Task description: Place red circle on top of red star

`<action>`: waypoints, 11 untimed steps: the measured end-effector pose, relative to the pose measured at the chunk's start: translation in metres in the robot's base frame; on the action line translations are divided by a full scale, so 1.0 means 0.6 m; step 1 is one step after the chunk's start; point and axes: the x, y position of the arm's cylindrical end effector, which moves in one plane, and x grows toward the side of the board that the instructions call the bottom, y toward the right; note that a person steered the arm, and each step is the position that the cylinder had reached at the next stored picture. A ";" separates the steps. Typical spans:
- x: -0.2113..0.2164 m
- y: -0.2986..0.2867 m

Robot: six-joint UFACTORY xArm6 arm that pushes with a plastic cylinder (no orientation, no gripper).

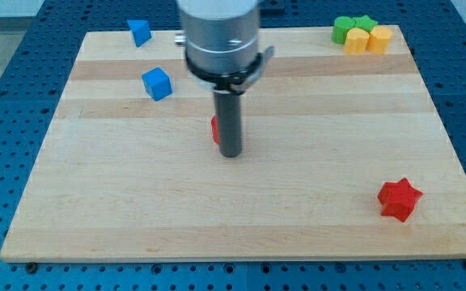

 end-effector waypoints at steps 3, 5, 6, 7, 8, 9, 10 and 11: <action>-0.066 -0.159; -0.036 0.060; 0.020 0.210; 0.056 0.298; 0.087 0.336; 0.089 0.330; 0.082 0.283; 0.066 0.224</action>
